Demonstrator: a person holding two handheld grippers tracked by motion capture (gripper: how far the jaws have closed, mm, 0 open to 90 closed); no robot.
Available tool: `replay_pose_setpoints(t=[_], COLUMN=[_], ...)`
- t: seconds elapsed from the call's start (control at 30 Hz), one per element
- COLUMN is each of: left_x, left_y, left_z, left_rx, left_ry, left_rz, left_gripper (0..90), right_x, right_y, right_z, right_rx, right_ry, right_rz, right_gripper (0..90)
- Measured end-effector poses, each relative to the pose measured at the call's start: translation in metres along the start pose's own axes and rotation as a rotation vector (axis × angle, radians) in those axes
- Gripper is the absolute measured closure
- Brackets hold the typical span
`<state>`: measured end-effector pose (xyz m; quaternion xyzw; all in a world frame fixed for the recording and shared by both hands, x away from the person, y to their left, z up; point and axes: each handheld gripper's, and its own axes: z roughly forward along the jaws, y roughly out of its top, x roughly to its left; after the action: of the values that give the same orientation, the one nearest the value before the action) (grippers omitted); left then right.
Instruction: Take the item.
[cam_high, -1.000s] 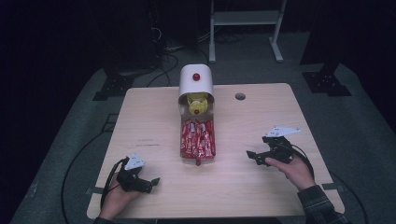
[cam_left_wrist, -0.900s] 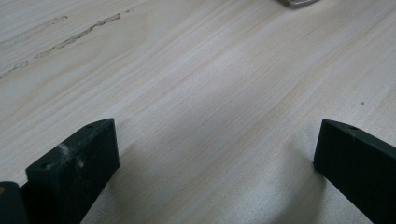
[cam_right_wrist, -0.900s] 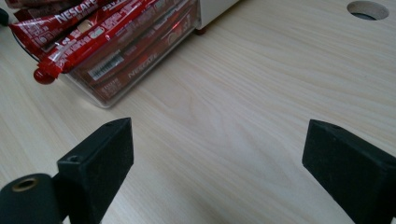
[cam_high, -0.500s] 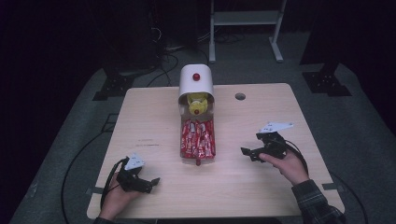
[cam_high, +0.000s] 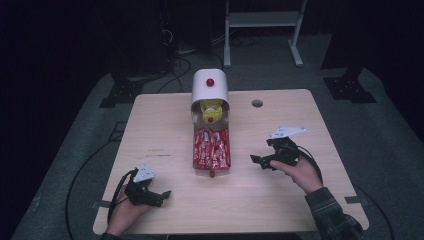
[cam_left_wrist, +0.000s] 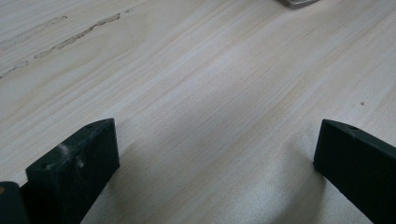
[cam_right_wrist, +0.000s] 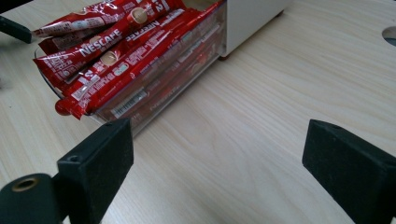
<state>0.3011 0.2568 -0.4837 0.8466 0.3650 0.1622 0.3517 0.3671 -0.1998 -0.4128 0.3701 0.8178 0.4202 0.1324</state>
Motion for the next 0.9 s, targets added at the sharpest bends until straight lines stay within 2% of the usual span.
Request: replay_pose_setpoints(t=[0.03,0.1,0.33,0.53,0.57,0.67,0.73,0.9], left_x=[0.0,0.0,0.0,0.0,0.0,0.0,-0.001,-0.001], left_y=[0.0,0.0,0.0,0.0,0.0,0.0,0.0,0.0], left_z=[0.0,0.0,0.0,0.0,0.0,0.0,0.0,0.0], left_rx=[0.0,0.0,-0.002,-0.002,-0.002,0.003,0.003,0.002], left_ry=[0.0,0.0,0.0,0.0,-0.001,-0.001,-0.001,-0.001], left_rz=[0.0,0.0,-0.002,-0.002,-0.002,0.0,0.0,-0.001], left_gripper=[0.0,0.0,0.0,0.0,0.0,0.0,0.0,0.0], right_x=[0.002,0.003,0.007,0.018,0.021,0.025,0.027,0.032], right_y=[0.002,0.003,0.006,0.017,0.02,0.023,0.026,0.032], right_z=[0.002,0.005,0.011,0.018,0.021,0.026,0.03,0.034], right_rx=[-0.011,-0.009,0.003,-0.007,-0.007,-0.01,0.005,0.0], right_ry=[0.007,0.006,0.013,0.031,0.034,0.051,0.051,0.059], right_rz=[0.001,-0.003,-0.012,-0.027,-0.041,-0.031,-0.04,-0.041], right_gripper=[11.8,12.2,12.2,12.3,13.0,13.3,13.3,13.3])
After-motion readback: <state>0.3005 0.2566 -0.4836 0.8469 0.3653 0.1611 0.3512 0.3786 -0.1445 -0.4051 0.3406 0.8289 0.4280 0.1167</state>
